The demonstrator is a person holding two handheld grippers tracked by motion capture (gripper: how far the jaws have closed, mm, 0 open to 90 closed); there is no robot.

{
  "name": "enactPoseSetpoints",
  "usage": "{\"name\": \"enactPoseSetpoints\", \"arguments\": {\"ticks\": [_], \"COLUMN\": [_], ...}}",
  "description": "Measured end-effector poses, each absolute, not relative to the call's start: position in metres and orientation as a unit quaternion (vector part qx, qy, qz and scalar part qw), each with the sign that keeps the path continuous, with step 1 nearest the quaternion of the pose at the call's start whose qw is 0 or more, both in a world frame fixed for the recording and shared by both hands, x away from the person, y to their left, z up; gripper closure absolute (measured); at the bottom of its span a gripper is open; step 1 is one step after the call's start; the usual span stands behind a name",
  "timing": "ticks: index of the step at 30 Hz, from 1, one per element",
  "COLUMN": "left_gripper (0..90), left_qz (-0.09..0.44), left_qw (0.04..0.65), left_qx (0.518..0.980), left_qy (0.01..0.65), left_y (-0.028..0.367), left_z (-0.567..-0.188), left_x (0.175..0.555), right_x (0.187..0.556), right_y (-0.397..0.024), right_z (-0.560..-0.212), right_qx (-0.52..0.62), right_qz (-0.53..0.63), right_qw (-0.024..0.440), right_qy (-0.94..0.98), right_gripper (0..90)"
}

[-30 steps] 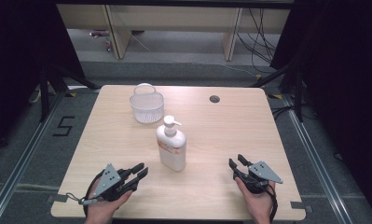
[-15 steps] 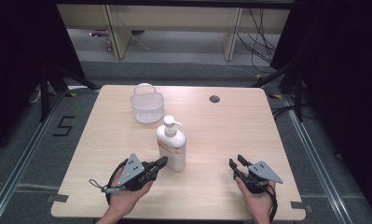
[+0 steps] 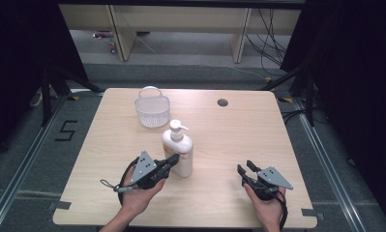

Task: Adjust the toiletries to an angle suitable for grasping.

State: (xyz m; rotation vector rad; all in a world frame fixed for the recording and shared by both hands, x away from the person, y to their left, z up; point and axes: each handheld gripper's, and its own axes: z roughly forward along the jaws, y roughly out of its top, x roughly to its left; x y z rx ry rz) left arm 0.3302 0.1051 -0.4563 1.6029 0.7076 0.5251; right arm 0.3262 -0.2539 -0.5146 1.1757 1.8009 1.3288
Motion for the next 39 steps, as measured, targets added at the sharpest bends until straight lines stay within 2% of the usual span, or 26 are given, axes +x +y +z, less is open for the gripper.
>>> {"name": "enactPoseSetpoints", "arguments": {"ticks": [23, 39], "left_gripper": [89.6, 89.7], "left_qz": [0.235, 0.247], "left_qw": [0.605, 0.602], "left_qx": [0.703, 0.698], "left_qy": [0.290, 0.299], "left_y": [0.069, 0.064], "left_z": [-0.456, -0.455], "left_x": [0.341, 0.352], "right_x": [0.327, 0.326], "right_y": [-0.255, -0.255], "right_z": [-0.515, -0.514], "right_qx": [0.438, 0.445], "right_qz": [0.506, 0.502], "right_qw": [0.307, 0.306], "right_qy": [0.677, 0.675], "right_gripper": [54.1, 52.6]}}
